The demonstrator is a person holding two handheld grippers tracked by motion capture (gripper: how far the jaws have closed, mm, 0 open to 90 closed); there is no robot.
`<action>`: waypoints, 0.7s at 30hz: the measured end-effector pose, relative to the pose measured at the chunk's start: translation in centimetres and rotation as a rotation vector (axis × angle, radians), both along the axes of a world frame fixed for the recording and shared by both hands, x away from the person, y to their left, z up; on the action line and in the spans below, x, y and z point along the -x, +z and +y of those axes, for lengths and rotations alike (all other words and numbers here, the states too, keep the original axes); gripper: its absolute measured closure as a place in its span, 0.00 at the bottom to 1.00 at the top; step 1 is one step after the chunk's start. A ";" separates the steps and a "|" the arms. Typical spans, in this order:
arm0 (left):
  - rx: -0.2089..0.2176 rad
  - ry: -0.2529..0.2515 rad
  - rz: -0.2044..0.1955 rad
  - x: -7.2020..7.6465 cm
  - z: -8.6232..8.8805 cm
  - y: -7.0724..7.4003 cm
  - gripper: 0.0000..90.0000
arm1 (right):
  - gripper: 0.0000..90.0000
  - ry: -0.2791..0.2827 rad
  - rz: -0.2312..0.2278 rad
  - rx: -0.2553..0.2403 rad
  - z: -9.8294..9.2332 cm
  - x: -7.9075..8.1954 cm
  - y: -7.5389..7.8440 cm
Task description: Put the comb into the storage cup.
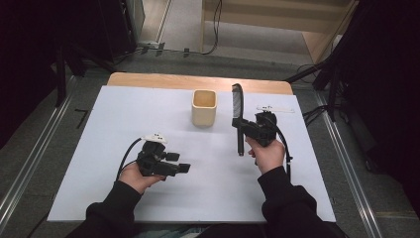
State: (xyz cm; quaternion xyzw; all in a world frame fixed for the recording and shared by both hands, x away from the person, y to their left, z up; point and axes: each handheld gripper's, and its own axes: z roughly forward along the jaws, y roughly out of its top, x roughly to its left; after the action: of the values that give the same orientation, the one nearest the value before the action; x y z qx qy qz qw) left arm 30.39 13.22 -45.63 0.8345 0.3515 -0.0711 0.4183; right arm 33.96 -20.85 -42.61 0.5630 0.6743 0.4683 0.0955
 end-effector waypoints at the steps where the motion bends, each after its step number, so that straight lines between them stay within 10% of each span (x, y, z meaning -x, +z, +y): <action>1: 0.000 0.003 -0.001 0.0 0.1 0.0 0.34 | 0.78 0.000 -0.001 -0.001 0.1 0.0 0.1; 21: -0.017 0.041 -0.004 0.5 3.2 0.3 0.34 | 0.78 0.023 -0.049 0.001 1.6 -1.2 1.8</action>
State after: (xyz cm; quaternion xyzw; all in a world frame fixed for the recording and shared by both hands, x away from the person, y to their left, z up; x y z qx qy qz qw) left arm 29.90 16.38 -45.36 0.8307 0.3684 -0.0580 0.4133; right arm 35.13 -19.23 -40.84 0.5434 0.6785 0.4827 0.1071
